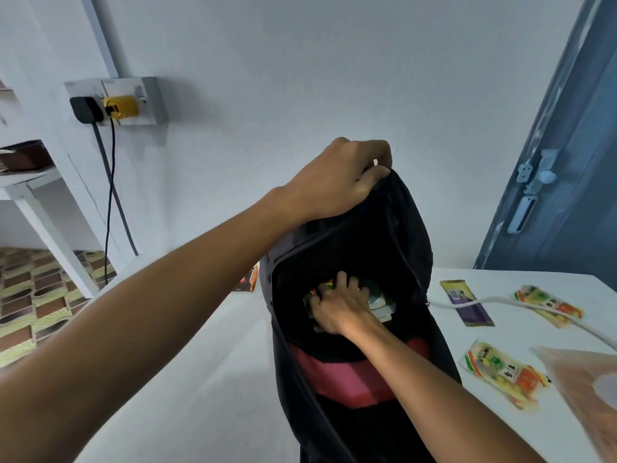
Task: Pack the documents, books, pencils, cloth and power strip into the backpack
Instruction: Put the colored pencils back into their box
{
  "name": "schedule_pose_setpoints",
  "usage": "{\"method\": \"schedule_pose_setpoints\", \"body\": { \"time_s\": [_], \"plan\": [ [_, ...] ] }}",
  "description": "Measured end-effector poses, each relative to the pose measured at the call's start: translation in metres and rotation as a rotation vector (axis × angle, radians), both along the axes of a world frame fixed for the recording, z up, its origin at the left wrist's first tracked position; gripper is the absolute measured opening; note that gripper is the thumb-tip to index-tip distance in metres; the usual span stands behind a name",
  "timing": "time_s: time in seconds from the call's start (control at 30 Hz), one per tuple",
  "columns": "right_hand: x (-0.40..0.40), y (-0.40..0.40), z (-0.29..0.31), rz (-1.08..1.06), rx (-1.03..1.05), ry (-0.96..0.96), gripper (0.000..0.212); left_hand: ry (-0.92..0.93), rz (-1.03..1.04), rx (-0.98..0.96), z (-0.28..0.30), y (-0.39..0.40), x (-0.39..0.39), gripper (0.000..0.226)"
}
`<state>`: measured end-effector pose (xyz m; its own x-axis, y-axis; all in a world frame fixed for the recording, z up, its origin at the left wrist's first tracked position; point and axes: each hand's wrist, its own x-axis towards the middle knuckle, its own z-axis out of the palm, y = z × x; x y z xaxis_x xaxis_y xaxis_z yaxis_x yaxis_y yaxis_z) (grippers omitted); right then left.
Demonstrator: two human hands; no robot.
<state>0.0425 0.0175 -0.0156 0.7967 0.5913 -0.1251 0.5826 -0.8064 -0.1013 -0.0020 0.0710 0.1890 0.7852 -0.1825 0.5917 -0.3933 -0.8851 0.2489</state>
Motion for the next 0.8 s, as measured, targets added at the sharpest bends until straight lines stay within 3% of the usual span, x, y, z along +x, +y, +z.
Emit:
{"method": "schedule_pose_setpoints", "body": {
  "time_s": [0.1, 0.23, 0.53, 0.63, 0.8],
  "plan": [
    [0.006, 0.007, 0.002, 0.047, -0.097, -0.002, 0.052, -0.014, -0.022, 0.006, 0.002, -0.001, -0.001, 0.015],
    [0.009, 0.008, 0.009, 0.043, -0.084, 0.016, 0.039, -0.034, -0.050, 0.015, 0.005, -0.003, -0.004, 0.014],
    [0.033, 0.020, 0.001, -0.092, 0.105, 0.290, 0.039, -0.043, -0.080, 0.054, 0.005, -0.006, -0.012, 0.013],
    [0.042, 0.029, -0.013, -0.040, 0.066, 0.304, 0.035, -0.039, -0.078, 0.054, 0.003, -0.007, -0.015, 0.012],
    [0.040, 0.030, -0.005, -0.025, 0.182, 0.313, 0.036, -0.031, -0.056, 0.066, 0.003, -0.008, -0.019, 0.012]
  ]
}}
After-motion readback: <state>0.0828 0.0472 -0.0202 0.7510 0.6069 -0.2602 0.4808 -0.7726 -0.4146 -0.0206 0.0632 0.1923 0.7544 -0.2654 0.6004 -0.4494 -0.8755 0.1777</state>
